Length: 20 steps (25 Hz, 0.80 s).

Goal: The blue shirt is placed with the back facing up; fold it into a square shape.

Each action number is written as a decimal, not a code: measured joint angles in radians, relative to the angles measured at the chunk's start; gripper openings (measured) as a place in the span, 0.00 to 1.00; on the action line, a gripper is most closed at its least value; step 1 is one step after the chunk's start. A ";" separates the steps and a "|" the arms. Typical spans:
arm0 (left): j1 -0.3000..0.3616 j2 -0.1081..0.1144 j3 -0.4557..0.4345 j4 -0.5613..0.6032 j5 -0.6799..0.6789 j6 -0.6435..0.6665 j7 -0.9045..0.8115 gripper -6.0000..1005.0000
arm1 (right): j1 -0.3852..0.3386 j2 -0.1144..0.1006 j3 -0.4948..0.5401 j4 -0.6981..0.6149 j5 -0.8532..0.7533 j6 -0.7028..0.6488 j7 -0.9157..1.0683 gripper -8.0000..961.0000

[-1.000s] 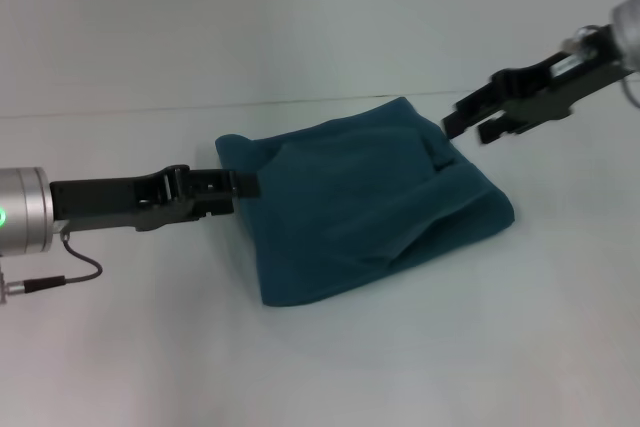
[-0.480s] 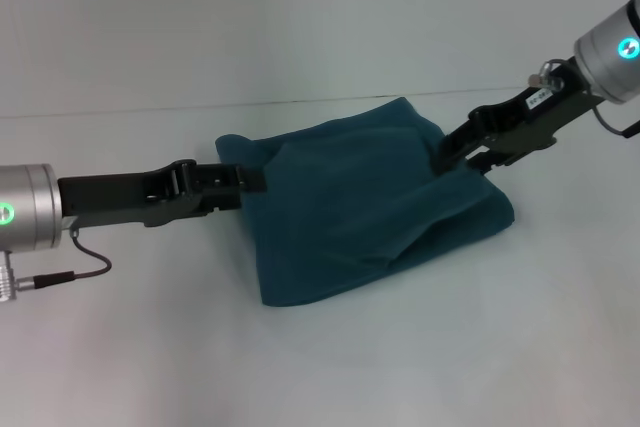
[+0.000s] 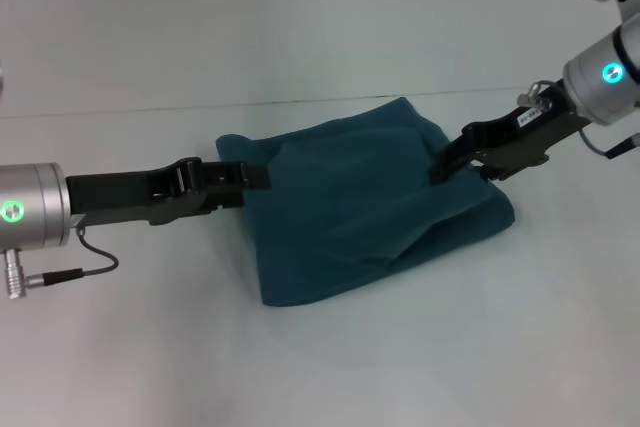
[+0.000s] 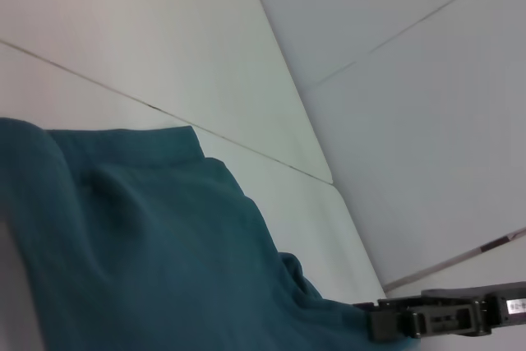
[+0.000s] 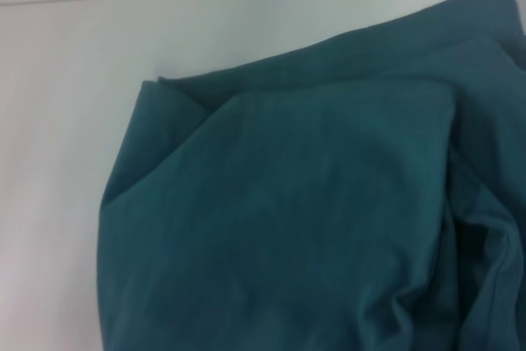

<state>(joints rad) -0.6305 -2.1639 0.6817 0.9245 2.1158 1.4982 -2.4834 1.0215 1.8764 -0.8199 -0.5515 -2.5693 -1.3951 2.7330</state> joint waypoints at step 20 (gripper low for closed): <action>-0.009 -0.001 -0.001 -0.033 -0.001 -0.036 0.021 0.59 | -0.025 -0.009 0.004 0.037 0.038 -0.045 0.037 0.63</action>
<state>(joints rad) -0.6397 -2.1644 0.6811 0.8918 2.1152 1.4619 -2.4623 0.9968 1.8678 -0.8158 -0.5140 -2.5315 -1.4402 2.7695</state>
